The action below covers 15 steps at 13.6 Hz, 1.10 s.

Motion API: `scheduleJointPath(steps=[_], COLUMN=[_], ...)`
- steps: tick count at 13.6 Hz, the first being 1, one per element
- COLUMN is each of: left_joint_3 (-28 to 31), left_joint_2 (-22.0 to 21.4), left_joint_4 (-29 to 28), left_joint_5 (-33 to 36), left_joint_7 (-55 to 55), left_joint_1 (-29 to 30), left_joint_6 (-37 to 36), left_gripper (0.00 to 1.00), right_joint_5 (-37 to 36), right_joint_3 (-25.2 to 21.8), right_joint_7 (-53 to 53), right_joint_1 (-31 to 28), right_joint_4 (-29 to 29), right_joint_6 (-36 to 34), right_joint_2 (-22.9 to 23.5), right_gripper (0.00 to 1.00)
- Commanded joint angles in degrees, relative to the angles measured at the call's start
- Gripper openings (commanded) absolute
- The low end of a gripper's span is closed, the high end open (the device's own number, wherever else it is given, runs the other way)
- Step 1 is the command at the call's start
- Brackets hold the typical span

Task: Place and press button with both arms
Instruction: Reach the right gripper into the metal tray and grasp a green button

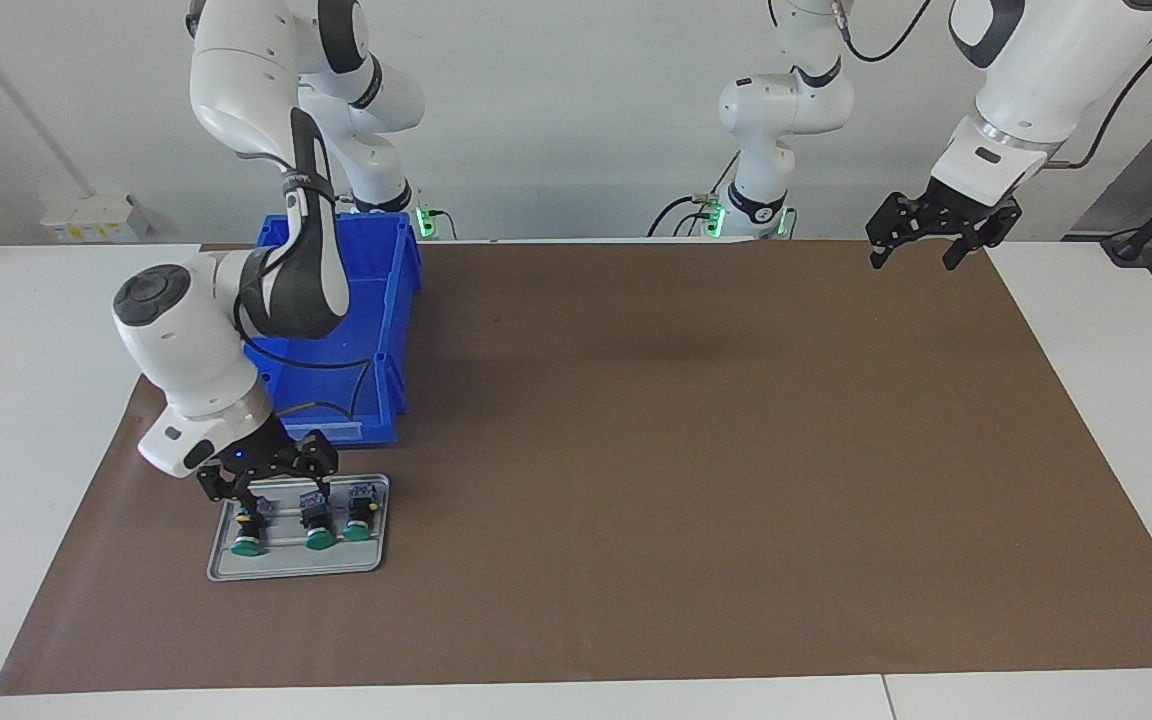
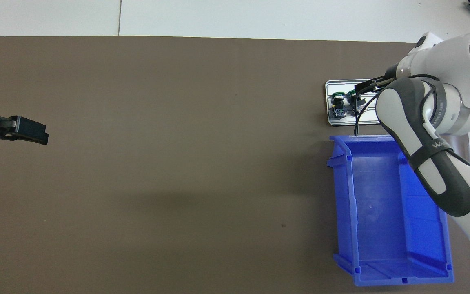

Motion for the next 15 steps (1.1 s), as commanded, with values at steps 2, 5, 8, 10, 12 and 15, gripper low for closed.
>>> scheduleJointPath(steps=[2, 5, 8, 10, 12, 15], left_joint_3=[-0.29, -0.29, -0.2, -0.2, -0.29, -0.29], left_joint_2=[-1.67, -1.67, -1.67, -1.67, -1.67, -1.67], left_joint_4=[-1.89, -1.89, -1.89, -1.89, -1.89, -1.89], left_joint_5=[0.07, 0.07, 0.07, 0.07, 0.07, 0.07], left_joint_7=[-0.48, -0.48, -0.48, -0.48, -0.48, -0.48], left_joint_1=[0.51, 0.51, 0.51, 0.51, 0.51, 0.51], left_joint_6=[0.21, 0.21, 0.21, 0.21, 0.21, 0.21], left_gripper=[1.0, 1.0, 1.0, 1.0, 1.0, 1.0], right_joint_5=[2.76, 2.76, 2.84, 2.84, 2.84, 2.84], right_joint_3=[0.57, 0.57, 0.57, 0.57, 0.57, 0.57], right_joint_7=[-7.75, -11.0, -10.93, -10.84, -10.66, -10.58], right_joint_1=[-0.93, -2.06, -1.89, -1.63, -1.37, -1.1], right_joint_4=[-1.63, -3.66, -5.77, -6.56, -7.18, -8.32], right_joint_6=[5.25, 5.97, 9.22, 9.57, 9.84, 9.93], right_joint_2=[2.96, 2.97, 2.97, 3.06, 2.97, 2.62], right_gripper=[0.98, 0.95, 0.9, 0.88, 0.86, 0.85])
